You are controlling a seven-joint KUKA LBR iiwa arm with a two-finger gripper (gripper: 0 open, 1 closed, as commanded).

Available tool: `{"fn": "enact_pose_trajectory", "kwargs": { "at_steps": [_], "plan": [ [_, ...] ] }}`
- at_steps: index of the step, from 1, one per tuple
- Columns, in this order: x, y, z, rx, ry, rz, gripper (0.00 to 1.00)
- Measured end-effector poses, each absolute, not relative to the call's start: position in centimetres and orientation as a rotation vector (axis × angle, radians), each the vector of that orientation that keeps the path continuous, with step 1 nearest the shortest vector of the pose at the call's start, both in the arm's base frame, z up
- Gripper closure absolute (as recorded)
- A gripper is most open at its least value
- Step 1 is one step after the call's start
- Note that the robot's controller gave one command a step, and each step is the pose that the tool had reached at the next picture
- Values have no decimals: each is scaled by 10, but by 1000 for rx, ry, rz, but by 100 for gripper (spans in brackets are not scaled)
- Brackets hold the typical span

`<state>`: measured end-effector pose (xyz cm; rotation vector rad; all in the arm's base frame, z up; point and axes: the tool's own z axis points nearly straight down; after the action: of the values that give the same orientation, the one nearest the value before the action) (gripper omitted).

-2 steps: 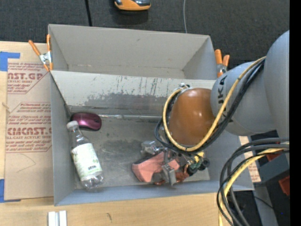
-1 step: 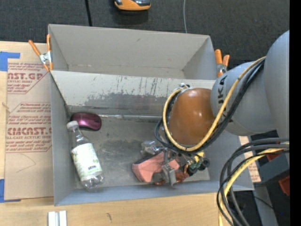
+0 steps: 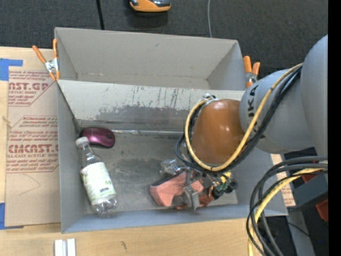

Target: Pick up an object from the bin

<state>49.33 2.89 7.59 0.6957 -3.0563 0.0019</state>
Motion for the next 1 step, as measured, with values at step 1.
{"fn": "enact_pose_trajectory", "kwargs": {
  "at_steps": [1],
  "plan": [
    [493, 30, 95, 698, -3060, -4, 100]
  ]
}}
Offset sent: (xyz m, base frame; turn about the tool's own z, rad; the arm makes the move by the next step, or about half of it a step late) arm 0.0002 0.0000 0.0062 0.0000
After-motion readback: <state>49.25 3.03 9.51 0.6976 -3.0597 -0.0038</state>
